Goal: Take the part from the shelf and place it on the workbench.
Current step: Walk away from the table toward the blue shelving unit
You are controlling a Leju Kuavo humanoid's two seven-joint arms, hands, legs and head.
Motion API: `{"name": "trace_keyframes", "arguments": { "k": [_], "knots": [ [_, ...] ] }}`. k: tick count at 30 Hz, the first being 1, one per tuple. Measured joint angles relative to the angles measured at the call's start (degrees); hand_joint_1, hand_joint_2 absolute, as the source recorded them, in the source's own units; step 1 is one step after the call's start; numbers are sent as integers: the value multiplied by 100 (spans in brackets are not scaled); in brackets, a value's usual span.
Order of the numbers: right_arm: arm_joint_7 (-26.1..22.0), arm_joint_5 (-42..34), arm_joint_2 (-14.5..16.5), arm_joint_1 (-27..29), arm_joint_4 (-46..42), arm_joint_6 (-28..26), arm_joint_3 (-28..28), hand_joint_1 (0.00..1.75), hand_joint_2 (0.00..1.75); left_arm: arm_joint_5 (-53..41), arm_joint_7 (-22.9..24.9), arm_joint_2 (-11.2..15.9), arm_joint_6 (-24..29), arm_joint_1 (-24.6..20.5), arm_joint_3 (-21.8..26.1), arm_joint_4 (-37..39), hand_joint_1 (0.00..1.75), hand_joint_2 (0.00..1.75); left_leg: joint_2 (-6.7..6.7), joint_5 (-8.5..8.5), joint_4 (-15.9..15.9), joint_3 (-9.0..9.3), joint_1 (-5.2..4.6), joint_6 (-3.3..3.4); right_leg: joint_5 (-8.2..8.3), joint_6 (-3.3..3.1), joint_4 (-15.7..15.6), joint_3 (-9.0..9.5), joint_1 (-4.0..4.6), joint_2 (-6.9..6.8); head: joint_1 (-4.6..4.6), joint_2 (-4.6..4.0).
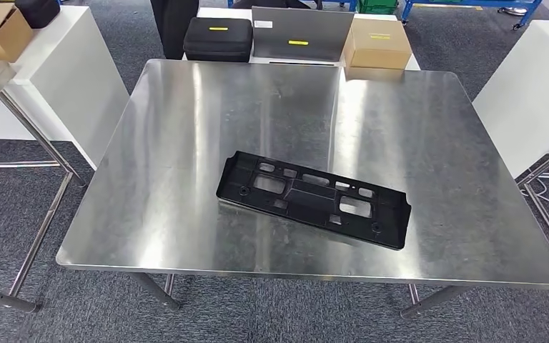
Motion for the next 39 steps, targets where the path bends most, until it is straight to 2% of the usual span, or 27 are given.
{"name": "trace_keyframes", "arguments": {
  "k": [2,3,4,6,7,8,10,12,13,14,16,17,18,19,21,23,25,27,28,29,30,32,33,34,36,38,39],
  "knots": [
    [0,3,3,0,1,18,1,0,0,7,-8,2,1,1,1,0,0,0,11,-2,3,-3,1,-5,-234,18,667,-333,-29,-1,0,0],
    [0,7,2,2,1,27,2,0,0,12,-15,2,2,2,1,0,0,0,12,-5,6,-1,4,-12,-223,60,726,-360,-48,-4,1,0],
    [-1,10,-2,0,1,32,4,0,0,17,-22,1,3,2,2,0,0,0,11,-10,11,6,11,-26,-119,115,533,-261,-70,-10,1,0],
    [-3,15,-14,-12,2,51,11,0,0,23,-31,-1,9,2,3,-1,0,0,7,-36,35,26,18,-84,209,221,-314,169,-127,-47,7,0],
    [-4,15,-18,-21,5,65,14,0,0,25,-34,0,13,2,3,-1,0,0,5,-55,54,33,12,-127,335,227,-654,344,-133,-57,9,0],
    [-2,15,-20,-29,9,79,16,0,0,25,-37,2,16,1,3,-1,0,0,5,-66,70,36,1,-170,410,205,-855,446,-130,-64,7,0],
    [7,5,-21,-39,14,95,17,0,0,20,-42,3,21,-1,3,0,0,0,3,-62,84,34,-5,-240,455,119,-885,462,-98,-49,-2,0],
    [15,-25,-22,-42,14,99,17,0,0,9,-43,4,22,-1,3,0,0,0,-2,-109,127,11,26,-296,489,51,-884,446,-126,-49,-4,0],
    [17,-41,-23,-45,14,98,17,0,0,3,-44,3,22,-1,3,0,0,0,-4,-220,238,-35,41,-324,508,8,-890,435,-142,-50,-13,0],
    [17,-56,-25,-47,14,97,17,0,0,-4,-45,1,22,-2,2,0,0,0,-5,-413,480,-133,53,-354,529,-38,-894,416,-149,-53,-19,0],
    [17,-72,-30,-48,14,95,17,0,0,-15,-52,-6,22,-1,1,0,0,0,-4,-853,1185,-413,60,-397,563,-109,-891,356,-126,-59,-35,0],
    [17,-76,-31,-46,14,95,17,0,0,-19,-57,-7,22,1,1,0,0,0,-4,-998,1498,-529,61,-408,583,-129,-889,322,-113,-61,-35,0],
    [17,-76,-32,-44,14,95,17,0,0,-19,-62,-7,22,3,2,0,0,0,-4,-1037,1647,-570,62,-408,604,-142,-888,291,-103,-62,-36,0],
    [17,-76,-34,-42,14,95,17,0,0,-17,-68,-7,23,4,2,0,0,0,-4,-1003,1656,-542,62,-402,626,-150,-887,263,-95,-62,-37,0],
    [17,-76,-36,-42,15,95,17,0,0,-14,-78,-7,24,-1,3,0,0,0,-4,-704,1075,-175,61,-365,675,-143,-887,222,-86,-56,-38,0],
    [18,-76,-35,-44,16,95,17,0,0,-12,-86,-7,24,-17,3,-1,0,0,-8,-454,310,277,47,-317,725,-105,-887,201,-67,-50,-34,0],
    [20,-71,-37,-50,16,95,17,0,0,-11,-94,-10,26,-34,2,-2,0,0,-13,-388,11,430,9,-281,772,-41,-890,196,-55,-53,-21,0],
    [24,-62,-37,-53,16,95,17,0,0,-2,-98,-15,28,-33,2,-1,0,0,-11,-310,-7,382,-17,-219,835,37,-911,180,-54,-56,-12,0],
    [29,-58,-38,-52,16,95,17,0,0,3,-98,-20,30,-34,3,0,0,0,1,-248,-30,346,-13,-179,820,65,-890,148,-57,-55,-12,0],
    [36,-56,-39,-49,16,95,17,0,0,7,-98,-25,32,-37,3,0,0,0,12,-183,-56,294,-4,-133,724,69,-799,89,-54,-54,-8,0],
    [46,-53,-44,-48,16,98,18,0,0,10,-98,-29,40,-41,4,0,0,0,24,-117,-80,229,8,-95,530,51,-591,-3,-50,-54,3,0],
    [62,-41,-49,-49,16,110,21,0,0,15,-99,-33,63,-43,5,0,0,0,44,-19,-81,88,4,-55,-1,10,117,-220,-60,-55,19,0],
    [66,-35,-50,-49,16,116,23,0,0,18,-99,-37,78,-40,5,0,0,0,56,34,-77,14,1,-55,-186,25,487,-291,-62,-55,23,0],
    [67,-31,-51,-48,16,121,25,0,0,18,-100,-40,85,-37,5,0,0,0,67,76,-73,-44,-2,-58,-287,49,748,-331,-63,-55,22,0],
    [68,-28,-52,-48,16,123,26,0,0,19,-100,-46,92,-32,5,0,0,0,77,120,-68,-103,-4,-64,-311,90,941,-330,-63,-55,21,0],
    [68,-28,-52,-47,16,122,26,0,0,19,-100,-46,92,-32,5,0,0,0,77,123,-68,-107,-4,-65,-305,94,940,-323,-63,-55,21,0],
    [68,-28,-54,-47,16,122,27,0,0,19,-100,-47,93,-32,5,0,0,0,80,141,-67,-131,-4,-69,-247,121,883,-252,-63,-55,22,0]
  ]
}}
